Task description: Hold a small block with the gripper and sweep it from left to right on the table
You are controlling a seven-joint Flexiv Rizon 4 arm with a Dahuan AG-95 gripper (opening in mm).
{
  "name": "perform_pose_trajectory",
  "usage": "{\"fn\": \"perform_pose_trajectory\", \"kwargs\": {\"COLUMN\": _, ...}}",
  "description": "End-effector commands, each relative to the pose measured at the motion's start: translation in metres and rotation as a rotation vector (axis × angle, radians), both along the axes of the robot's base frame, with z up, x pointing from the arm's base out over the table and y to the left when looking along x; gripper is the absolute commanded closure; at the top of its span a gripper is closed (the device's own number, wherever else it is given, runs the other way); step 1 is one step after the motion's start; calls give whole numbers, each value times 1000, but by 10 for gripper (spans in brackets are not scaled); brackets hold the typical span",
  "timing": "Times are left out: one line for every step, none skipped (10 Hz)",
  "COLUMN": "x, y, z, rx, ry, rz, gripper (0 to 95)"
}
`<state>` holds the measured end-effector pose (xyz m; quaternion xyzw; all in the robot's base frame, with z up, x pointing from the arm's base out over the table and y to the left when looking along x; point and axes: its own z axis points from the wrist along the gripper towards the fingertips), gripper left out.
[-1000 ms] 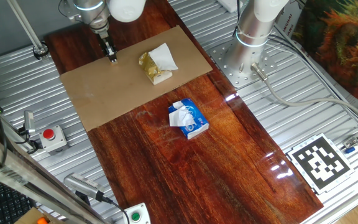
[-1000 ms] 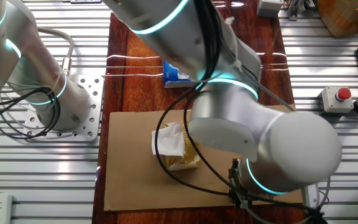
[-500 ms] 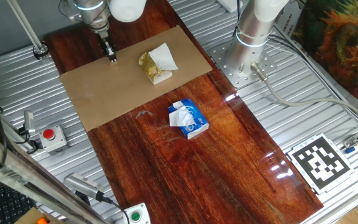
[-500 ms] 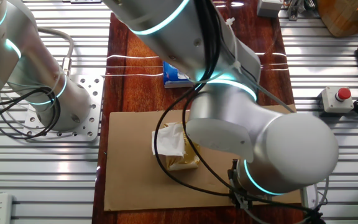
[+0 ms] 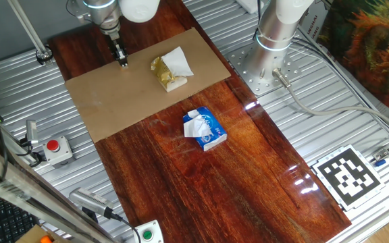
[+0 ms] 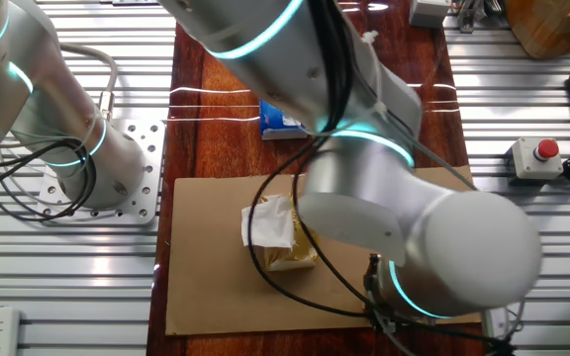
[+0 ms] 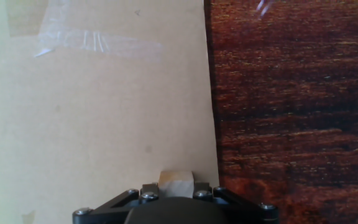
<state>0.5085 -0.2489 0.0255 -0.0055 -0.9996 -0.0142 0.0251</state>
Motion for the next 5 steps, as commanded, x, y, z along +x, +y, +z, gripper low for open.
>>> {"fn": "perform_pose_trajectory", "kwargs": {"x": -1, "y": 0, "z": -1, "rx": -18, "ry": 2, "rz": 6, "gripper": 760}}
{"fn": "perform_pose_trajectory", "kwargs": {"x": -1, "y": 0, "z": -1, "rx": -20, "ry": 8, "rz": 7, "gripper": 760}}
{"fn": "perform_pose_trajectory", "kwargs": {"x": -1, "y": 0, "z": -1, "rx": -17, "ry": -16, "rz": 3, "gripper": 760}}
{"fn": "perform_pose_trajectory", "kwargs": {"x": -1, "y": 0, "z": -1, "rx": -24, "ry": -12, "rz": 15, "gripper": 760}}
{"fn": "perform_pose_trajectory", "kwargs": {"x": -1, "y": 0, "z": -1, "rx": -28, "ry": -7, "rz": 16, "gripper": 760}}
